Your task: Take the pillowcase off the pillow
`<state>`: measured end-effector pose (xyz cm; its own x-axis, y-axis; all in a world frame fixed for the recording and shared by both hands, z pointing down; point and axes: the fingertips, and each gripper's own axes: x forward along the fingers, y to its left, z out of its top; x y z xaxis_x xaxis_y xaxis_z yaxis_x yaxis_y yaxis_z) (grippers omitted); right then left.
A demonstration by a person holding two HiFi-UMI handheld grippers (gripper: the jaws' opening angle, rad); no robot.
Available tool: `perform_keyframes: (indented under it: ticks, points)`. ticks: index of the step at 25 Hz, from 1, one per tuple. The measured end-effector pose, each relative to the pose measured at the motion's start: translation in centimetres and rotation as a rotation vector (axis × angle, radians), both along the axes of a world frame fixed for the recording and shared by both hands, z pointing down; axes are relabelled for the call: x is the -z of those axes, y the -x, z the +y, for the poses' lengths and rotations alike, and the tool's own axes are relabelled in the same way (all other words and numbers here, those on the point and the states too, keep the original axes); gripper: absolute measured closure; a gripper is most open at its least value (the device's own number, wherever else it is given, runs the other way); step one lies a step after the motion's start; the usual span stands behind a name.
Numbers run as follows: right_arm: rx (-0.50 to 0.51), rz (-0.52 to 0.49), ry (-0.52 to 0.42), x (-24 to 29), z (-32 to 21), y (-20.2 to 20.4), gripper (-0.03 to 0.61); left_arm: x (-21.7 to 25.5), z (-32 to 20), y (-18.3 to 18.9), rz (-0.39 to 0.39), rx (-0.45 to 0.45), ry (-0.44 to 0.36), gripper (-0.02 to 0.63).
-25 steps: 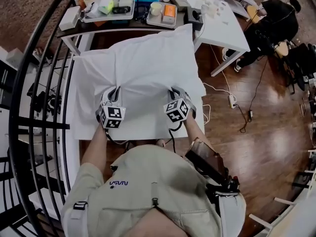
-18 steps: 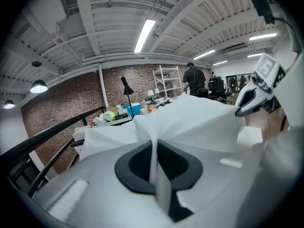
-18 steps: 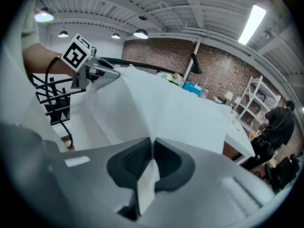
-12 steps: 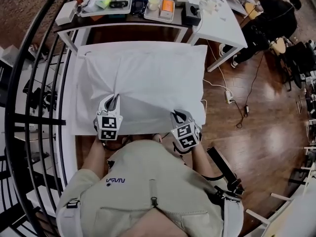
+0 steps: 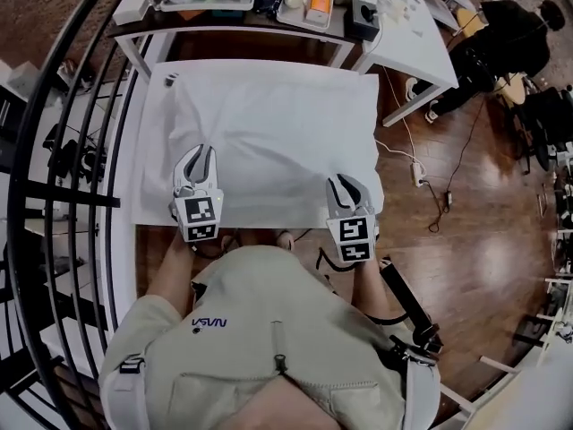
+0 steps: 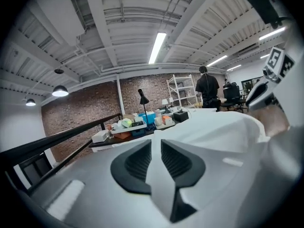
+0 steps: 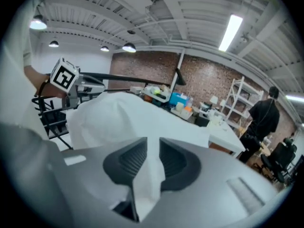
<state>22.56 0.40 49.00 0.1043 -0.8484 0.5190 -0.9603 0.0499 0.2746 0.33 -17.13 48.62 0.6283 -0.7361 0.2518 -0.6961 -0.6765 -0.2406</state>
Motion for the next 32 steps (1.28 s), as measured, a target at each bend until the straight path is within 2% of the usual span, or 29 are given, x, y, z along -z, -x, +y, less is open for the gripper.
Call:
perform_keyframes:
  ticks: [3,6,10,14,18,22,26,32]
  points:
    - [-0.018,-0.025,-0.121,3.8,-1.5,1.1,0.499,0.0,0.1,2.5,0.036,0.032,0.035,0.536]
    - [0.034,-0.067,-0.168,4.9,-3.9,4.5,0.484,-0.4,0.2,4.8,0.048,0.045,0.082,0.482]
    - [0.130,-0.109,-0.165,4.5,-7.0,10.8,0.480,-0.8,0.2,8.4,0.038,0.055,0.110,0.420]
    - [0.231,-0.124,-0.149,3.7,-9.5,16.5,0.480,-1.5,-0.1,12.6,0.034,0.109,0.123,0.415]
    - [0.340,-0.138,-0.110,2.8,-11.1,21.0,0.480,-2.1,0.3,15.2,0.038,0.164,0.126,0.416]
    - [0.469,-0.130,-0.064,1.3,-12.3,24.4,0.442,-1.8,0.4,16.3,0.040,0.211,0.115,0.417]
    - [0.580,-0.090,-0.024,0.2,-13.1,26.3,0.428,-1.2,1.1,15.8,0.025,0.228,0.118,0.419]
    - [0.664,-0.112,-0.042,-0.9,-13.9,28.1,0.428,-1.8,1.6,15.5,-0.045,0.263,0.132,0.426]
